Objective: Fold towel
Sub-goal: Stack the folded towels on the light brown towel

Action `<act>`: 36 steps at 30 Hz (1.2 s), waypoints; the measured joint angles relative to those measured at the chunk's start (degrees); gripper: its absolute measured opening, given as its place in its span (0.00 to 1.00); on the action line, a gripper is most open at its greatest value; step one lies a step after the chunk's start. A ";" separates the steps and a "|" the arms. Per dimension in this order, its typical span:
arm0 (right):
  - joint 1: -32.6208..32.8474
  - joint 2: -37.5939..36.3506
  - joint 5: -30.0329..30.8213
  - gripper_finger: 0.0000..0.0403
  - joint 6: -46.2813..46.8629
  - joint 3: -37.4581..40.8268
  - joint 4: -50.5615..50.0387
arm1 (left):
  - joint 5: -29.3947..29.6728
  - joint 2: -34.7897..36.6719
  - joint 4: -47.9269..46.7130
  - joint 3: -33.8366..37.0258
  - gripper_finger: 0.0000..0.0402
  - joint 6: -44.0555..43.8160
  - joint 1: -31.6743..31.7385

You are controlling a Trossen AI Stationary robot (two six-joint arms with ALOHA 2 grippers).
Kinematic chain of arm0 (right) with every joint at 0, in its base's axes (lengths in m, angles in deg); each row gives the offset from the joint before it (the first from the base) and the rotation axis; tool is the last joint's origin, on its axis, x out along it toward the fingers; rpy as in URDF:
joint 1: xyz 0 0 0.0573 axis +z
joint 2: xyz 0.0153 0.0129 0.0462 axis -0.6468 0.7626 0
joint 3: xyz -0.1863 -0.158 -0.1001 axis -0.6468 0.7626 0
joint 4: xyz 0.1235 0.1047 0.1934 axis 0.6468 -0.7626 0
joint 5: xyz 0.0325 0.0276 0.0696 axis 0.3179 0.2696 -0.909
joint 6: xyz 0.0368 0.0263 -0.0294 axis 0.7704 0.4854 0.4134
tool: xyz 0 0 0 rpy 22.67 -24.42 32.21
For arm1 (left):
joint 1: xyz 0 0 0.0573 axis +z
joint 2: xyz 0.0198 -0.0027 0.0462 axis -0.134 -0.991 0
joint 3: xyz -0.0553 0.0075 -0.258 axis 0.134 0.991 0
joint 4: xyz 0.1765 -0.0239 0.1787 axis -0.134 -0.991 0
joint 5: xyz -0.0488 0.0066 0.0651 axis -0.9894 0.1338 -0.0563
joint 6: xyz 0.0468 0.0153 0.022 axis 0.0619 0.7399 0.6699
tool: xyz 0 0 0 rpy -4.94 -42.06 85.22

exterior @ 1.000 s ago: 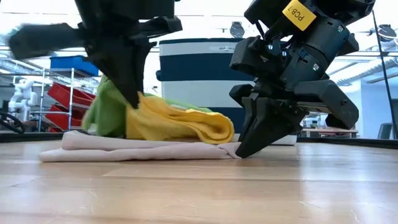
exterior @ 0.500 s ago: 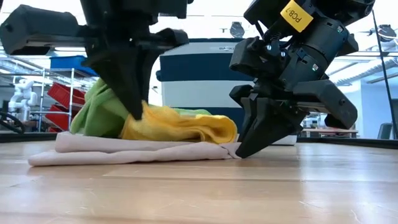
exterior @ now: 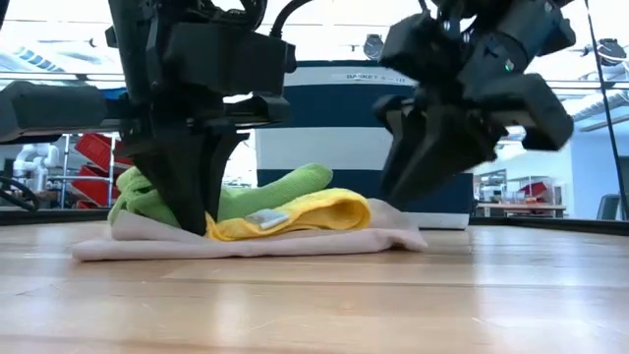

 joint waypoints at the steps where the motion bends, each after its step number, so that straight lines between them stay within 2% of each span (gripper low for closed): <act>1: -0.02 -0.61 0.16 0.30 -0.53 0.00 0.00 | 0.00 0.00 0.11 0.00 0.03 0.00 0.00; 7: -1.22 -2.62 6.32 0.34 -2.72 -0.09 1.57 | 0.00 0.00 0.83 0.02 0.03 0.02 0.00; 17: -5.70 -1.07 5.54 0.31 -7.66 -0.15 7.77 | -0.02 -0.02 1.18 0.02 0.03 0.00 0.00; 22: -6.89 0.08 -1.80 0.31 -8.22 -0.18 10.26 | -0.04 -0.02 1.29 0.02 0.03 -0.07 0.00; 33: -7.18 3.89 -0.91 0.31 -9.91 -0.20 14.21 | -0.02 -0.05 1.80 0.02 0.03 0.59 0.00; 36: -7.14 3.71 1.47 0.31 -10.52 -0.22 13.49 | -0.02 -0.07 1.94 0.02 0.03 0.59 0.00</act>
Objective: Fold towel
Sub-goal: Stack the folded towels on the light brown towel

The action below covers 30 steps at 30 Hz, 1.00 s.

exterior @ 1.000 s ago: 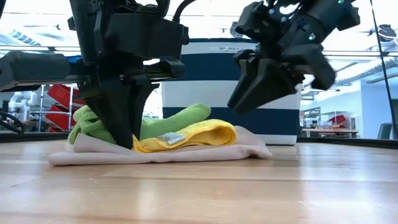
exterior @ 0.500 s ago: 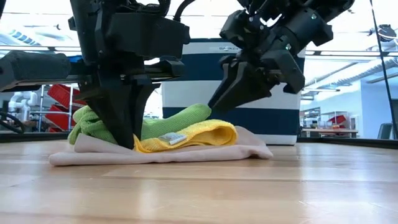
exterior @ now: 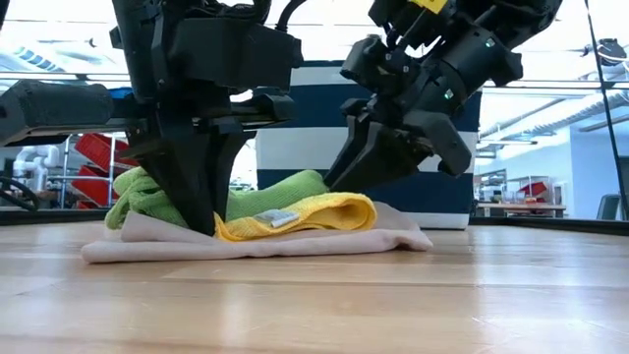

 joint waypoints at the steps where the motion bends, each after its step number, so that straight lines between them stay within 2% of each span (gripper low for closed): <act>1: 0.00 -0.06 0.32 0.31 -0.21 0.00 -0.28 | 0.00 0.00 0.05 0.00 0.03 0.02 0.00; 10: -0.50 -0.10 1.60 0.31 -1.78 0.00 0.39 | 0.02 -0.02 0.26 0.00 0.03 0.20 0.00; 16: -1.26 -0.15 -4.85 0.31 -0.20 -0.04 0.68 | 0.00 -0.04 0.54 0.00 0.03 0.28 0.00; 18: -1.37 -0.15 -5.00 0.30 -0.14 -0.04 0.63 | 0.00 -0.04 0.55 0.00 0.03 0.46 0.00; 21: -1.38 -0.15 -4.64 0.23 -0.66 -0.04 0.71 | 0.00 -0.04 0.55 0.00 0.03 0.44 0.00; 26: -1.38 -0.15 -4.51 0.03 -3.41 -0.04 0.81 | 0.00 -0.04 0.54 0.00 0.03 0.42 0.00; 30: -1.02 -0.45 -4.54 0.01 -4.12 -0.71 1.49 | 0.00 -0.04 0.55 0.00 0.03 0.45 0.09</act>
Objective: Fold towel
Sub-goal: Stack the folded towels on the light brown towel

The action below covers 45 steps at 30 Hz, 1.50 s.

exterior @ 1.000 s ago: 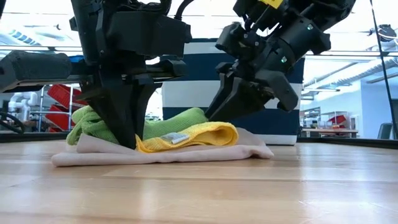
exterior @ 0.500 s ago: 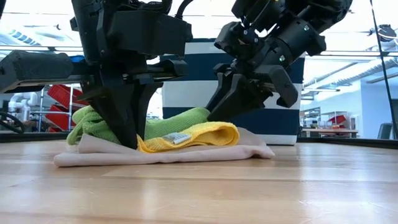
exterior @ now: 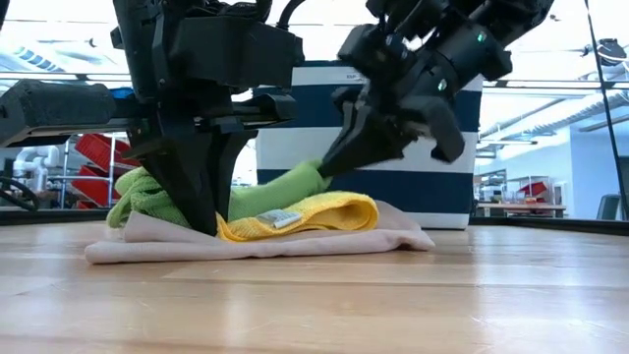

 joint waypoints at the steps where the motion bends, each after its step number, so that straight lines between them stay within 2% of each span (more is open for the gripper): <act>1: 0.35 -0.44 0.11 0.01 -0.66 -0.23 -0.44 | 0.00 0.00 -0.01 0.00 0.03 0.01 0.02; 6: 2.07 -4.20 0.17 0.00 -1.14 -0.79 -3.59 | 0.00 0.00 -0.07 0.00 0.03 -0.02 0.09; 12: 2.81 -6.35 -1.86 0.00 5.24 -0.82 -15.91 | 0.32 0.00 0.06 0.00 0.03 0.02 0.24; 16: 3.07 -3.99 -5.79 0.00 7.35 -0.80 -16.46 | 0.34 0.00 -0.05 0.00 0.03 0.06 0.52; 26: 5.32 -3.19 -6.36 0.00 5.59 -1.79 -14.34 | 1.22 0.00 -0.72 0.00 0.03 -0.26 0.60; 30: 5.33 -2.95 -13.17 0.00 6.99 -1.85 -15.37 | 1.74 0.00 -1.14 0.00 0.03 -0.37 0.61; 36: 4.89 -0.45 -12.87 0.01 8.09 -1.85 -18.03 | 2.08 0.00 -1.30 0.00 0.03 0.01 0.66; 39: 4.91 -0.31 -12.93 0.06 8.30 -1.85 -18.90 | 2.08 0.00 -1.87 0.00 0.04 0.03 0.61; 45: 4.96 -0.48 -13.16 0.28 10.36 -1.83 -23.60 | 2.08 0.00 -2.87 0.00 0.12 -0.02 -0.14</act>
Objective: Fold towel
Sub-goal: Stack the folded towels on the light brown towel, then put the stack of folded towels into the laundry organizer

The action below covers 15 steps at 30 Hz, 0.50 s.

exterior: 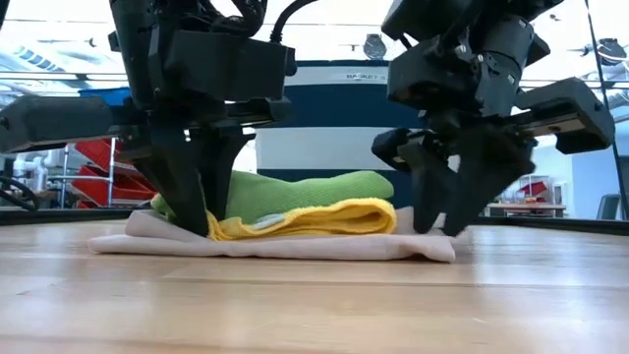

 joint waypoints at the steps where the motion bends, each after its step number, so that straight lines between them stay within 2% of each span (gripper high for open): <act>1: -0.02 -0.02 0.02 0.31 0.47 0.00 -0.78 | 0.00 0.00 -0.17 0.00 0.13 0.00 -0.19; 6: 0.14 -0.77 0.06 0.41 1.76 0.00 -2.76 | 1.71 0.31 -1.26 -0.61 0.20 -0.12 -0.92; 15: 3.38 -7.23 6.00 0.41 -1.78 0.00 -1.24 | 2.21 0.44 -6.24 -6.14 0.22 -1.52 -2.44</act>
